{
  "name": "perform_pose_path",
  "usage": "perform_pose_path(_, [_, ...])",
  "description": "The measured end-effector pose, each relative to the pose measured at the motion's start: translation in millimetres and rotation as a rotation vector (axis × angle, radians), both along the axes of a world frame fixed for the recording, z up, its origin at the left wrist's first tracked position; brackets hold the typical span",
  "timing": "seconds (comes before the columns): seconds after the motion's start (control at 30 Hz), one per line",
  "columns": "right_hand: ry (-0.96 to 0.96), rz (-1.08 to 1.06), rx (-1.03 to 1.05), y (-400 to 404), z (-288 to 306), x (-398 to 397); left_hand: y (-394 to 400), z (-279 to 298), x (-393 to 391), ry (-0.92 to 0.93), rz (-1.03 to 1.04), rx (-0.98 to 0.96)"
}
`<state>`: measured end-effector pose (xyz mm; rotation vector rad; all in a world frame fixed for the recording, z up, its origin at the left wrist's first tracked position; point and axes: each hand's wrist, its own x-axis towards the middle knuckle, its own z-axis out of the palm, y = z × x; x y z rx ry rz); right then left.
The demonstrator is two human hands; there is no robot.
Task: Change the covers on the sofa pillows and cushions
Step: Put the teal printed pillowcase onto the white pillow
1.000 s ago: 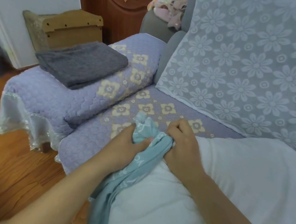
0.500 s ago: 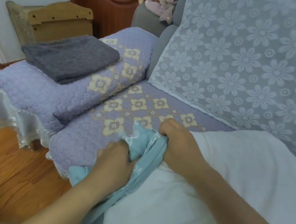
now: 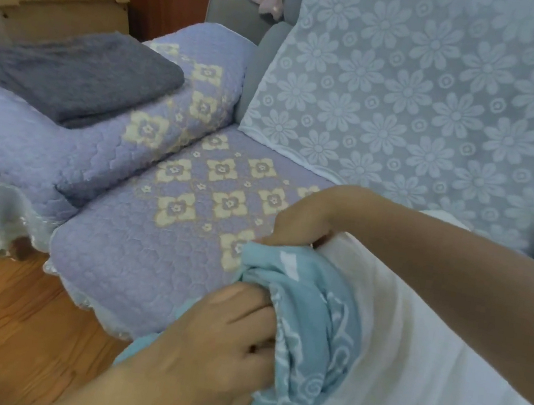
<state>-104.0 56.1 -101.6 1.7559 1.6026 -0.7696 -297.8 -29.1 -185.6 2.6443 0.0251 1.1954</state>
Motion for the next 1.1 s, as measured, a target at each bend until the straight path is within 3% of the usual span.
perform_pose_path(0.07, [0.062, -0.032, -0.045, -10, 3, -4, 3, 0, -3, 0.003, -0.002, -0.018])
perform_pose_path(0.13, [0.106, -0.086, 0.096, -15, 7, 0, 11, 3, -7, -0.018, 0.027, 0.006])
perform_pose_path(0.23, [0.053, -0.258, 0.636, -10, 27, 35, 36, 16, -15, -0.137, 0.227, -0.05])
perform_pose_path(0.3, [-0.03, -0.527, 1.128, -5, 57, 82, 57, 33, -21, -0.22, 0.42, -0.099])
perform_pose_path(0.37, [-0.086, -0.78, 1.43, -10, 94, 127, 81, 57, -19, -0.234, 0.609, -0.145])
perform_pose_path(0.47, [-0.133, -0.895, 1.65, -18, 124, 153, 131, 90, -2, -0.251, 0.711, -0.419])
perform_pose_path(0.53, [-0.084, -0.881, 1.72, -34, 117, 145, 163, 93, 9, -0.326, 0.656, -0.702])
perform_pose_path(0.6, [0.061, -0.896, 1.642, -67, 83, 134, 180, 76, 13, -0.276, 0.668, -0.842])
perform_pose_path(0.63, [0.159, -0.896, 1.483, -89, 59, 124, 183, 64, 12, -0.198, 0.706, -0.849])
perform_pose_path(0.73, [0.616, -0.842, 0.636, -153, 16, 78, 175, 35, 7, -0.092, 0.759, -0.838])
perform_pose_path(0.8, [0.776, -0.651, 0.343, -168, 27, 69, 171, 27, 3, -0.132, 0.681, -0.772])
perform_pose_path(0.87, [0.872, -0.529, 0.311, -164, 53, 75, 167, 16, -4, -0.139, 0.633, -0.539])
perform_pose_path(0.9, [0.893, -0.572, 0.428, -154, 60, 82, 165, 8, -7, -0.122, 0.63, -0.412])
perform_pose_path(0.93, [0.87, -0.689, 0.607, -140, 65, 93, 159, 0, -10, -0.113, 0.626, -0.293])
perform_pose_path(1.0, [0.63, -0.978, 0.948, -103, 58, 124, 146, -14, -14, -0.151, 0.599, -0.136])
perform_pose_path(1.03, [0.455, -1.063, 0.973, -86, 51, 135, 138, -19, -15, -0.183, 0.576, -0.124])
perform_pose_path(1.1, [0.307, -1.157, 0.745, -62, 33, 144, 126, -20, -18, -0.251, 0.545, -0.22])
